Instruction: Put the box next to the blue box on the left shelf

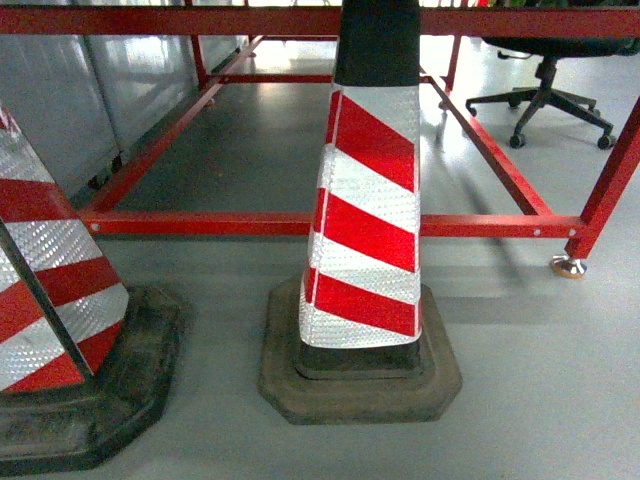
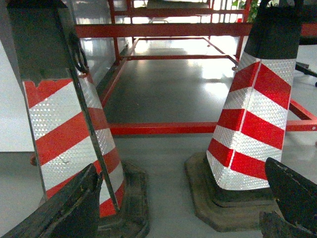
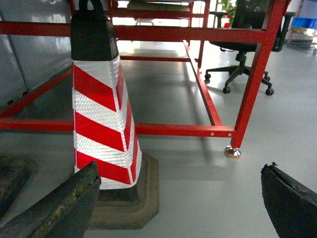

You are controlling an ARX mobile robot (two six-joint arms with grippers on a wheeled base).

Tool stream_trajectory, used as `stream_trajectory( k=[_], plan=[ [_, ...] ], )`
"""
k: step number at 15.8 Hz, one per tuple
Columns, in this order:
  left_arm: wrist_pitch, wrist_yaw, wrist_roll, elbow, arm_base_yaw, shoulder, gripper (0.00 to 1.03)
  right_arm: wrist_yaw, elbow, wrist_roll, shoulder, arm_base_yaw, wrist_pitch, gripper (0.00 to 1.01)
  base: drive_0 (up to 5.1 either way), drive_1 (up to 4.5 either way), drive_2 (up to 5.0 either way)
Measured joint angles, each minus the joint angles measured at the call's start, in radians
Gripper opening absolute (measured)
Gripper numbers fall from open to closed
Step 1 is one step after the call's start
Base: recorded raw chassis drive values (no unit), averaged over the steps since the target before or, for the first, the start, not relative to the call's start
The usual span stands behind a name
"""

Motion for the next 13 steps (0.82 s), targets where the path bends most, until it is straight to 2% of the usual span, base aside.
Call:
stream_trajectory(
  k=[13],
  plan=[
    [0.000, -0.002, 0.000, 0.000, 0.000, 0.000, 0.98, -0.001, 0.000, -0.002, 0.000, 0.000, -0.001, 0.98, 0.0, 0.00, 0.0]
  ],
)
